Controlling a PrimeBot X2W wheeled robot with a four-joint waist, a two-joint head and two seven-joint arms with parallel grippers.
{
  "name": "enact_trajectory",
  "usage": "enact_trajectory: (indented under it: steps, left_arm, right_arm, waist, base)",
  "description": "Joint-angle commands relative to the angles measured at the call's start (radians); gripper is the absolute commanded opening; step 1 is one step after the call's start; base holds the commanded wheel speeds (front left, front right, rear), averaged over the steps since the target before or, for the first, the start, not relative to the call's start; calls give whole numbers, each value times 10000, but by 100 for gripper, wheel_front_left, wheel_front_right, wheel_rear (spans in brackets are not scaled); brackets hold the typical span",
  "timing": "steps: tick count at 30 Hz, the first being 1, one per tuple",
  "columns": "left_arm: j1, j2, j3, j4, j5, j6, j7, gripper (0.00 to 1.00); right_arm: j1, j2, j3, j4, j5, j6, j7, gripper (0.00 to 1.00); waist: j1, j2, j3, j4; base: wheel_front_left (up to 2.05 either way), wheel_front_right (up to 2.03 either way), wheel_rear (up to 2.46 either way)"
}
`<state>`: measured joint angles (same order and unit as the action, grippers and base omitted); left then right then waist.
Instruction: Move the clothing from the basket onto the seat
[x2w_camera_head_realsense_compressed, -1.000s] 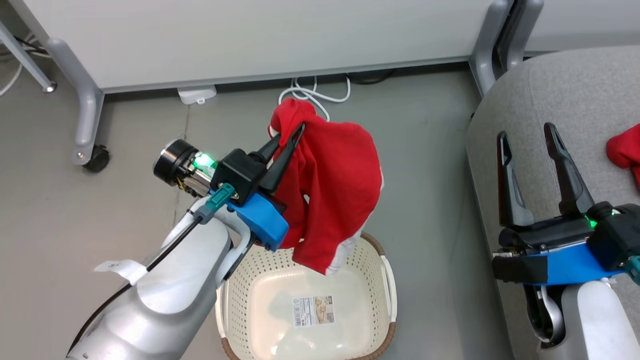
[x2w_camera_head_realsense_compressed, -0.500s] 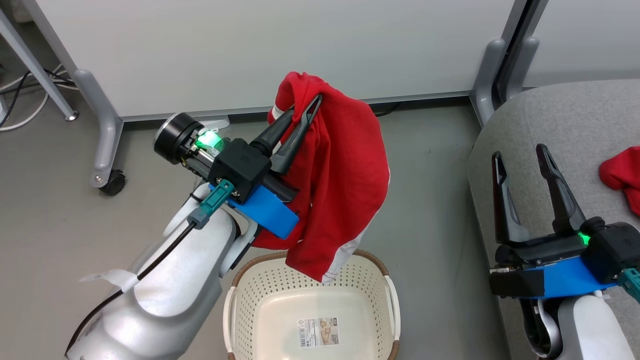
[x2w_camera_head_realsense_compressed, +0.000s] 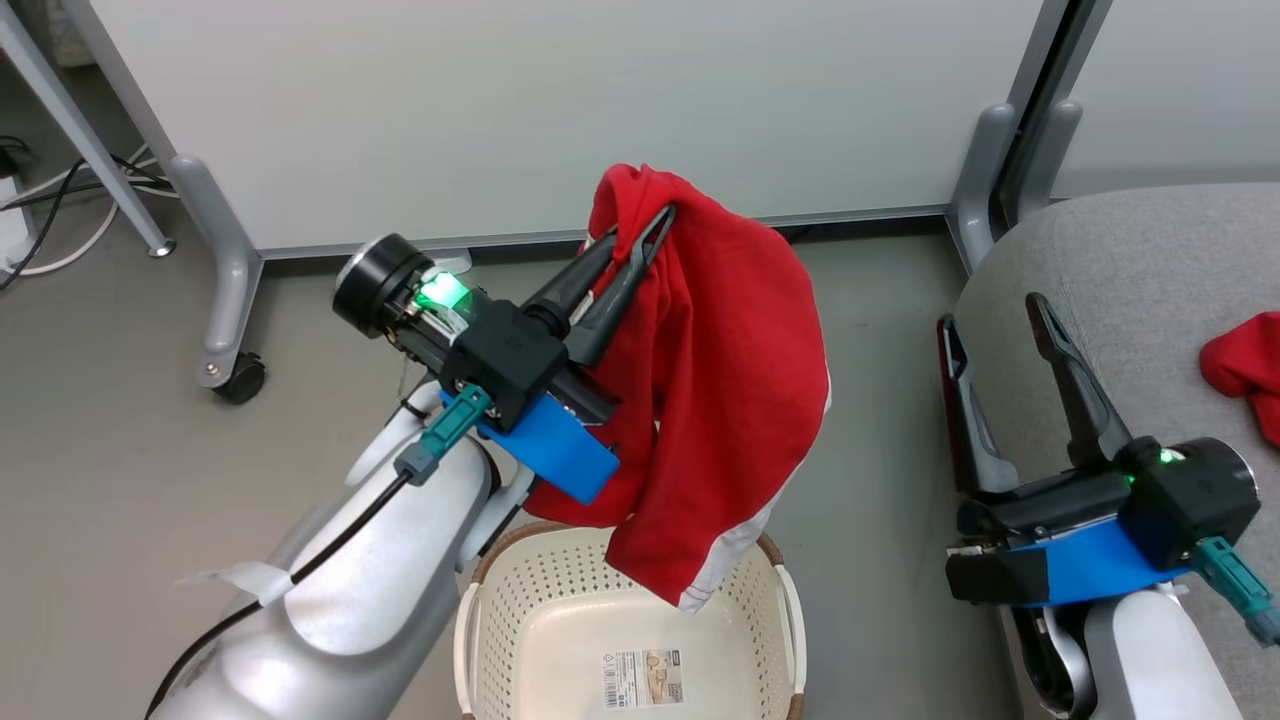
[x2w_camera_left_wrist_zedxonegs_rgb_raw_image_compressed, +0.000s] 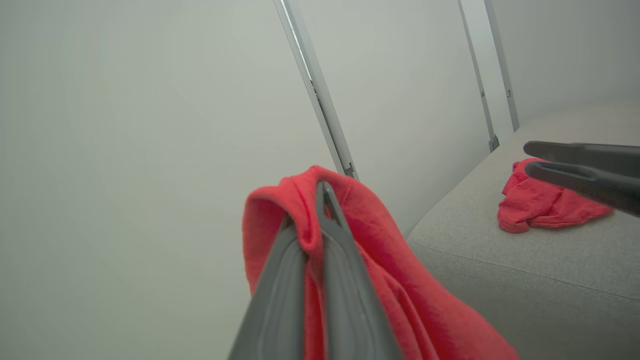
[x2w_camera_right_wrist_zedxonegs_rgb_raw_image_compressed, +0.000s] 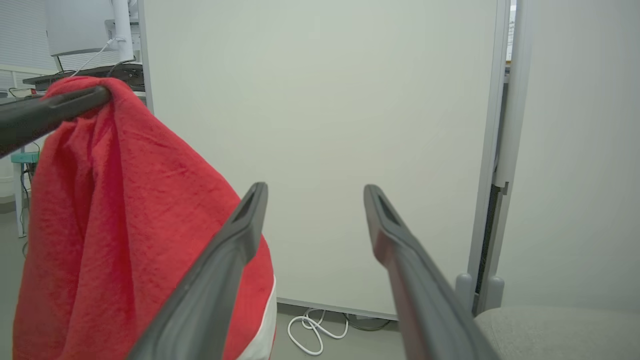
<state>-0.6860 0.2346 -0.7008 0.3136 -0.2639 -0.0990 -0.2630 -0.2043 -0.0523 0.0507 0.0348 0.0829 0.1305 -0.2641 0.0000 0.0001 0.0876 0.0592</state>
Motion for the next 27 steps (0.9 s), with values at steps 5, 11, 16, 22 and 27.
enact_trajectory:
  steps: [5,11,16,22,27]
  left_arm:
    - [159,-125,-96,43,10,-54,-25,0]
    - [120,-285,-190,161,22,-109,-25,0]
    - [102,-353,-287,136,85,-141,-25,0]
    - [232,-519,-442,65,117,-173,-25,0]
    - [274,-633,-617,8,185,-220,-25,0]
  right_arm:
    - [-241,-136,484,31,-27,5,-4,100]
    - [-205,-75,1139,18,154,5,-4,100]
    - [-621,-220,1715,263,90,3,-4,100]
    - [-1292,-793,2346,715,99,3,-2,100]
    - [-1969,-1594,3167,1060,91,3,-4,100]
  waist:
    - [0,-1,-94,105]
    - [0,-1,-109,136]
    - [0,-1,-116,109]
    - [0,-1,-211,229]
    - [0,-1,-245,346]
  base:
    - [0,0,0]
    - [0,0,0]
    - [0,0,0]
    - [0,0,0]
    - [0,0,0]
